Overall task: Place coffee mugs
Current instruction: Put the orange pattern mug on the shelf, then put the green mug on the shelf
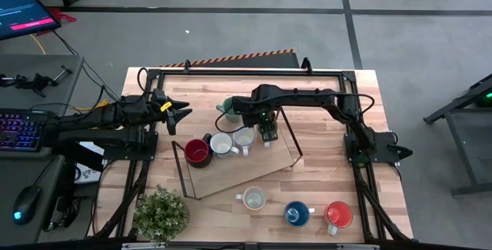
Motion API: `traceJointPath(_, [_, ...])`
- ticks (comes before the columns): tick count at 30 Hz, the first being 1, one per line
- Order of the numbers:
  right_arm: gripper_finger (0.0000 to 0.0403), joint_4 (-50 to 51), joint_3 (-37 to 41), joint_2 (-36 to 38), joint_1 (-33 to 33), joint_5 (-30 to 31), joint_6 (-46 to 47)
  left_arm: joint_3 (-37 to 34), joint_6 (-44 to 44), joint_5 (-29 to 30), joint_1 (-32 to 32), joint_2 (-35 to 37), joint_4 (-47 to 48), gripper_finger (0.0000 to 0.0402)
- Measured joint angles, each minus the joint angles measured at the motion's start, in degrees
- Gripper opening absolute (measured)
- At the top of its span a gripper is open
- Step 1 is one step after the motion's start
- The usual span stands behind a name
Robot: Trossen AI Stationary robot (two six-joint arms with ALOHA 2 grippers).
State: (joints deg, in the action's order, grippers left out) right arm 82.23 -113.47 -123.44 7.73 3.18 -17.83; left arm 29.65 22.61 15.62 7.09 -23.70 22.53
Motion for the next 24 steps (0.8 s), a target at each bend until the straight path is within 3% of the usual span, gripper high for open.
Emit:
traceJointPath(11, [0.0179,2.52,-0.02,0.02,0.0,0.41,1.43,0.0,-0.2,0.0,-0.02,0.0,0.02,0.0147])
traceJointPath(24, [0.0179,5.04,-1.51,0.07,0.0,5.57,4.33,0.0,-0.21,0.02,0.0,-0.01,0.02,0.0147])
